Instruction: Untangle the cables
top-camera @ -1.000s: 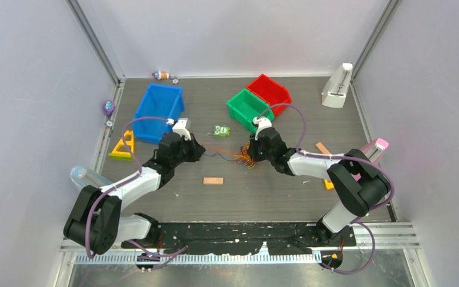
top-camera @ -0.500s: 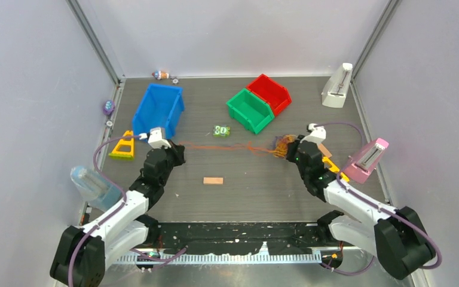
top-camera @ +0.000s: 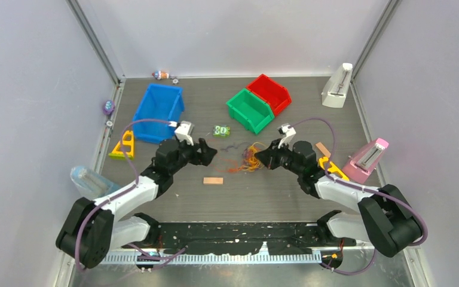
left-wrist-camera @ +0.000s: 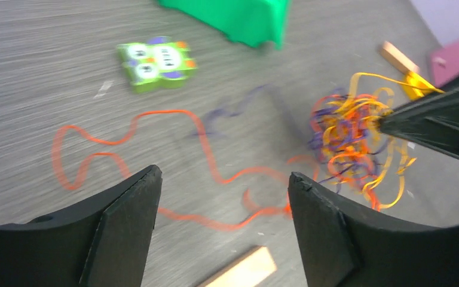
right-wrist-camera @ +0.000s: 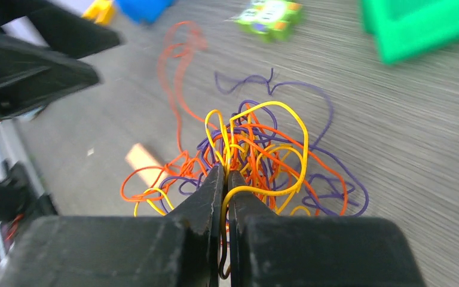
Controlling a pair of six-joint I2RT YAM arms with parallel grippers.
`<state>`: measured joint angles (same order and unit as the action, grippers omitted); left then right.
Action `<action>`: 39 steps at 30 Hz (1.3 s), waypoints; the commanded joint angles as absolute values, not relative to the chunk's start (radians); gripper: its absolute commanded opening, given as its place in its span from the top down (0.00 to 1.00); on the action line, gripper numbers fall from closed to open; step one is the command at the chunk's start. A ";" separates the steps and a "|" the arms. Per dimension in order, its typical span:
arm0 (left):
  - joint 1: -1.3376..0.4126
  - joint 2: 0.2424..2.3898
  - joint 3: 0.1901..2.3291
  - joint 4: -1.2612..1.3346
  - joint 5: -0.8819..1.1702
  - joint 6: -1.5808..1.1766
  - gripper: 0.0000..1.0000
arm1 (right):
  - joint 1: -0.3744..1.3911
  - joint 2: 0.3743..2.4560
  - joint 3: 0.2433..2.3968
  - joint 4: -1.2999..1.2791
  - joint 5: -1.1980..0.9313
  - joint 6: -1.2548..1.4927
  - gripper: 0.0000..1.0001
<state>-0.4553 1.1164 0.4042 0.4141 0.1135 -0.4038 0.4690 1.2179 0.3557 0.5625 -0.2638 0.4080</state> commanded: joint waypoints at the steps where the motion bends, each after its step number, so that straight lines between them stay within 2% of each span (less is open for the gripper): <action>1: -0.527 1.192 0.494 0.518 0.347 -0.307 0.18 | 0.527 1.203 0.408 0.734 -0.460 0.351 0.95; 3: -0.554 1.230 0.521 0.518 0.394 -0.293 0.15 | 0.534 1.201 0.405 0.749 -0.477 0.354 0.95; 18: -0.583 1.473 0.681 0.501 0.631 -0.361 0.17 | 0.546 1.229 0.398 0.842 -0.592 0.390 0.95; 19: -0.583 1.486 0.687 0.512 0.654 -0.372 0.21 | 0.546 1.232 0.399 0.844 -0.594 0.393 0.95; 20: -0.584 1.499 0.691 0.535 0.681 -0.382 0.35 | 0.546 1.233 0.400 0.845 -0.595 0.394 0.95; 23: -0.583 1.525 0.712 0.542 0.719 -0.400 0.97 | 0.546 1.238 0.403 0.841 -0.582 0.395 0.95; 24: -0.582 1.524 0.711 0.542 0.712 -0.403 1.00 | 0.546 1.235 0.404 0.826 -0.572 0.392 0.95; 26: -0.579 1.511 0.700 0.544 0.681 -0.401 1.00 | 0.545 1.222 0.410 0.771 -0.503 0.378 0.93; 28: -0.567 1.493 0.687 0.521 0.631 -0.396 1.00 | 0.543 1.197 0.422 0.679 -0.367 0.373 0.85; 33: -0.486 1.506 0.666 0.520 0.600 -0.462 1.00 | 0.493 1.111 0.383 0.573 -0.093 0.400 0.81; 34: -0.466 1.515 0.657 0.537 0.606 -0.485 1.00 | 0.473 1.083 0.373 0.562 -0.060 0.410 0.79; 35: -0.451 1.520 0.651 0.555 0.613 -0.503 1.00 | 0.461 1.070 0.360 0.524 0.039 0.430 0.67; 36: -0.440 1.524 0.645 0.566 0.620 -0.514 1.00 | 0.449 1.045 0.354 0.505 0.129 0.443 0.43; 38: -0.438 1.525 0.657 0.539 0.625 -0.503 1.00 | 0.428 1.016 0.335 0.475 0.150 0.467 0.16; 39: -0.439 1.523 0.662 0.528 0.625 -0.494 1.00 | 0.424 1.013 0.334 0.487 0.134 0.458 0.13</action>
<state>-0.4465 1.5249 0.6559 0.4896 0.6189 -0.4717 0.4530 1.0634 0.3588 0.5255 -0.0498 0.4297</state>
